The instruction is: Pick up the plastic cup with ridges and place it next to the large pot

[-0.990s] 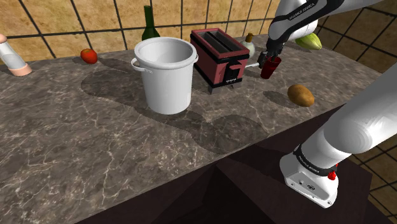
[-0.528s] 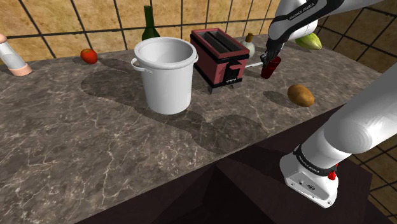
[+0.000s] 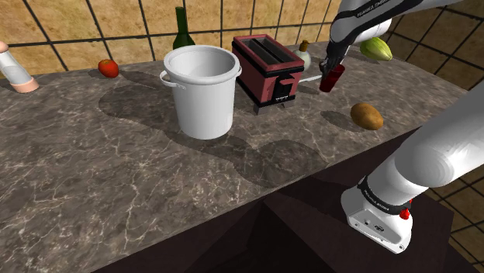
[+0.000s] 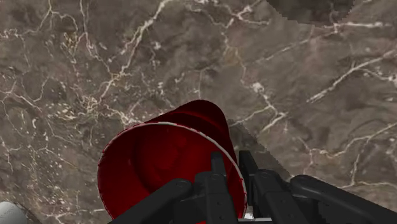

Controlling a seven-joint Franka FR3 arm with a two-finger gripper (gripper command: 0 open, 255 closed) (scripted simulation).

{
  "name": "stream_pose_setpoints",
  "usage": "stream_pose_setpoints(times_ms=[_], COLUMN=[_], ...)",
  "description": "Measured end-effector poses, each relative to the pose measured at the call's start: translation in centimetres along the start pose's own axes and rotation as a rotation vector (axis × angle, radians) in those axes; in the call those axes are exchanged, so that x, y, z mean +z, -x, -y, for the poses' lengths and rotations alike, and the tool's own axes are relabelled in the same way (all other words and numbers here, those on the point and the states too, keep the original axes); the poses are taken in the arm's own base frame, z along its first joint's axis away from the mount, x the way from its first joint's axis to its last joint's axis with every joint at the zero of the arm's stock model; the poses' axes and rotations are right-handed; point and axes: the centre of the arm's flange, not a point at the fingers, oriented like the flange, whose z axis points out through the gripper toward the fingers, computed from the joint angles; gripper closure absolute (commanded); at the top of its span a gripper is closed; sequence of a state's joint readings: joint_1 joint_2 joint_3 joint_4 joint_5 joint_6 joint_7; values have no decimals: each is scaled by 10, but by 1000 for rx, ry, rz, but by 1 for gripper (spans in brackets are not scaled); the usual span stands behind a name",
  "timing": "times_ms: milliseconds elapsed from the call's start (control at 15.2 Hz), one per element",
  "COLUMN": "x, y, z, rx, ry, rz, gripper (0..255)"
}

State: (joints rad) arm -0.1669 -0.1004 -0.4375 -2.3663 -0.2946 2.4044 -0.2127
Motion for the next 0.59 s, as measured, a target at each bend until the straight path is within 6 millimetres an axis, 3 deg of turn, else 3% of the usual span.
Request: stream_pose_setpoints(times_ms=[594], x=[-46], y=[-4], z=[-10], rx=[0], ry=[0], rz=[0], gripper=[255])
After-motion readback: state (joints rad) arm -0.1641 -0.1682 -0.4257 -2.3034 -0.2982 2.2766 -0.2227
